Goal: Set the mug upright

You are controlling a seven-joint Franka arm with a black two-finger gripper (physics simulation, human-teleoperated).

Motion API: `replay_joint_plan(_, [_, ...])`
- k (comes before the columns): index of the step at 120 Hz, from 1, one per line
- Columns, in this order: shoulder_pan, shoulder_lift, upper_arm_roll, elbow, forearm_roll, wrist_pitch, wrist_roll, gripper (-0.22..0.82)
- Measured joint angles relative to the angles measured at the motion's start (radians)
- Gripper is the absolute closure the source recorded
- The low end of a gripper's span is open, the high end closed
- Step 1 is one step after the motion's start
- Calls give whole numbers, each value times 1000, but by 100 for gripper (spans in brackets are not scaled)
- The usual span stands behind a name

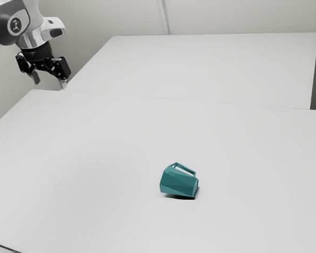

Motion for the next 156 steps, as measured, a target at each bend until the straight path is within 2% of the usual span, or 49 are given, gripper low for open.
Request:
replay_joint_plan(40, [1,30,0,-12,-91,42,30,0])
replay_joint_plan(93, [36,154,6,-274,-619,45,42,0])
replay_joint_plan(109, [35,209,3,-315,-732,46,43,0])
replay_joint_plan(127, [29,295,0,-314,-827,55,44,0])
replay_joint_plan(156, [19,375,-53,-292,-946,96,45,0])
